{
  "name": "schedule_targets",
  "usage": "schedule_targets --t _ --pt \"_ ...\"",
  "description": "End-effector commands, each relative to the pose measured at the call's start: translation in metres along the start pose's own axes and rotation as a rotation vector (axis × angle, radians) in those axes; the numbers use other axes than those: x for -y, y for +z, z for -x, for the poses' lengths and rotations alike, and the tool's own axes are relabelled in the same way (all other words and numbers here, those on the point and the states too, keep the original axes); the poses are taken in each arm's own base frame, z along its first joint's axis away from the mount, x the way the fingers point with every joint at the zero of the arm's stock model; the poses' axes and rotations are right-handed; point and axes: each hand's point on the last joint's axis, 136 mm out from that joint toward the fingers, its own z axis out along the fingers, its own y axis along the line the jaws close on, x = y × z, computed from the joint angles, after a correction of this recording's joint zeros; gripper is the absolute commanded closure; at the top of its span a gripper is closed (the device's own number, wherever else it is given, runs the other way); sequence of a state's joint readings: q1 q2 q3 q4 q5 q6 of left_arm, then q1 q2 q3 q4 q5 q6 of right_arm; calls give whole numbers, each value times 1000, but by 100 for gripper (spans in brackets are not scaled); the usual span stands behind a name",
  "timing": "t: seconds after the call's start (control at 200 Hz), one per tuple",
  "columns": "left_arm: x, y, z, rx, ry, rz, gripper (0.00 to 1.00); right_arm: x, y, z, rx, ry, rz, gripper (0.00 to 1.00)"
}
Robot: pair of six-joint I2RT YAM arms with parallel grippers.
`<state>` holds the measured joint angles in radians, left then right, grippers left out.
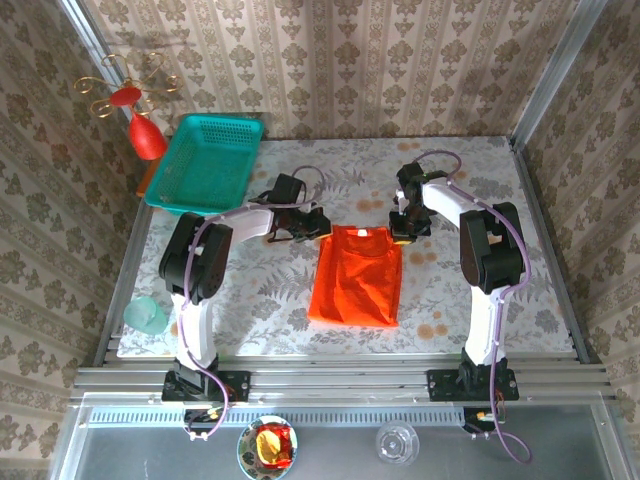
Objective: Fold the inside-out t-shirt
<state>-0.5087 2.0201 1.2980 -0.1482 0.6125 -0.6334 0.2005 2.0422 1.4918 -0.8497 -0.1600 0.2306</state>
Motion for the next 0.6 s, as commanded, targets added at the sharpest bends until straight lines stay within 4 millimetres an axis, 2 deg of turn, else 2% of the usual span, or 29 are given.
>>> schedule_targets --t 0.0,0.105,0.24,0.375,0.595 --pt "-15 5 3 6 -12 41 90 2 -14 -2 0 -14 -16 99" --pt "-16 3 4 8 15 66 85 2 -14 -3 -1 -16 -17 99" --pt "-10 -13 14 57 80 121 78 3 -14 -2 0 -16 -18 99" --pt "-14 -25 21 69 149 216 72 3 -13 -2 -3 -15 -16 99" --pt "-18 -24 24 37 233 321 64 3 -12 -3 -5 -19 -21 99"
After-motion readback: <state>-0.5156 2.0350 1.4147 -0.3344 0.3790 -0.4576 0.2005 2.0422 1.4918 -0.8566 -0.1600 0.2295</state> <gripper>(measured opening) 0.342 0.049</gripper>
